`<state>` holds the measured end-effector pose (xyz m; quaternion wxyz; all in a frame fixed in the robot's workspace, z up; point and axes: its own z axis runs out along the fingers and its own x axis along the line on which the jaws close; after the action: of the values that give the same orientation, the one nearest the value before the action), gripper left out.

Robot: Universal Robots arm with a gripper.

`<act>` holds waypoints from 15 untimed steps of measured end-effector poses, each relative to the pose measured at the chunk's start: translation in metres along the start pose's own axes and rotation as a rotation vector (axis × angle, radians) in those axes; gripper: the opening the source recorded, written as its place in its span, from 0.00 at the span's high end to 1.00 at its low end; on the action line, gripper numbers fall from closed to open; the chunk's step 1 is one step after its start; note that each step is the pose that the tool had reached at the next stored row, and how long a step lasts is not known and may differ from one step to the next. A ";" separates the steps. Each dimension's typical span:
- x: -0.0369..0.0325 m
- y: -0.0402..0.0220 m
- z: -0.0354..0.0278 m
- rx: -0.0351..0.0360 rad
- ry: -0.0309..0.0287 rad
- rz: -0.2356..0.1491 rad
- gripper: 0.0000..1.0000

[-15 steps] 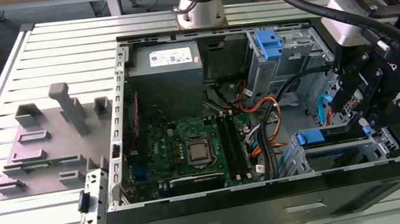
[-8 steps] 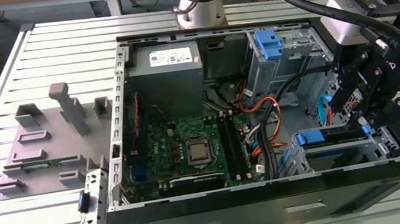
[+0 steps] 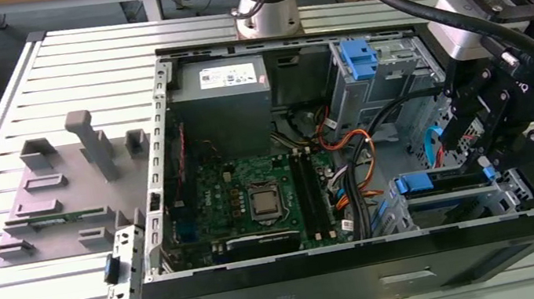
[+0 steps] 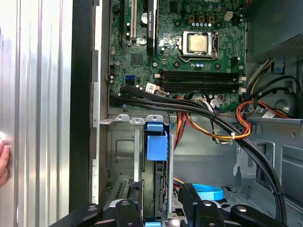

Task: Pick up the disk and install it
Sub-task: 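Insert the first disk wire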

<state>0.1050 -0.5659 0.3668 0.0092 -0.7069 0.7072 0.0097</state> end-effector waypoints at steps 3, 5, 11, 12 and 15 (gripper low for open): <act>-0.0004 0.0000 0.0000 0.0000 0.0000 0.000 0.52; -0.0012 0.0000 0.0000 0.0000 0.0001 0.000 0.52; -0.0077 0.0000 0.0002 0.0000 0.0001 0.000 0.52; -0.0090 0.0000 0.0002 0.0000 0.0001 0.000 0.52; -0.0105 0.0000 0.0003 0.0000 0.0000 0.000 0.52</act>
<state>0.1050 -0.5553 0.3668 0.0093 -0.7069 0.7071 0.0097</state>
